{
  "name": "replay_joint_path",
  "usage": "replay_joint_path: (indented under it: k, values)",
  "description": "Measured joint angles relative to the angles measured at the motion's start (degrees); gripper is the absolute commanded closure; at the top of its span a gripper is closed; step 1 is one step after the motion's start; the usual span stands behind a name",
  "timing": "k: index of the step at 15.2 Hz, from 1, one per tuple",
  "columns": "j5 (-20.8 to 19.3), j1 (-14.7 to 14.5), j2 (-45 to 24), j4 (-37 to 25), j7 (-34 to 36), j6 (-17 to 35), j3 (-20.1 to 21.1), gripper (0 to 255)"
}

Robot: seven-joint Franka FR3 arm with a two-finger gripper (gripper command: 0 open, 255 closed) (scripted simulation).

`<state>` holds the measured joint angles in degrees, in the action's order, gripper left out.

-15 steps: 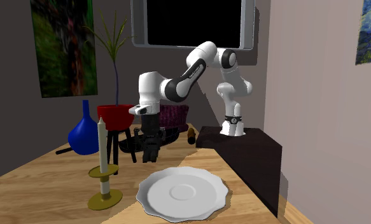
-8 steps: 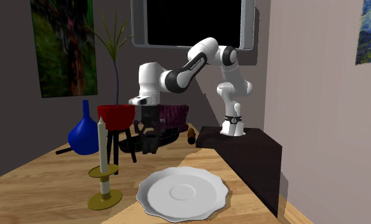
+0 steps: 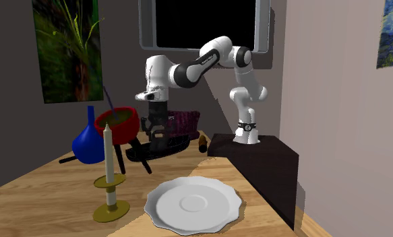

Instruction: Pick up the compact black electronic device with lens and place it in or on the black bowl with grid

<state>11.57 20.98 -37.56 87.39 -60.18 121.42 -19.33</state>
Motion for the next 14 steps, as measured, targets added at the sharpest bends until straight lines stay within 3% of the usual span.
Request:
replay_joint_path:
  k: [8,14]
  values:
    - [-1.0,-0.5,3.1,-1.3,0.5,-4.1,-0.7,255]
    - [-2.0,1.2,9.6,8.4,-3.9,-0.8,-2.6,255]
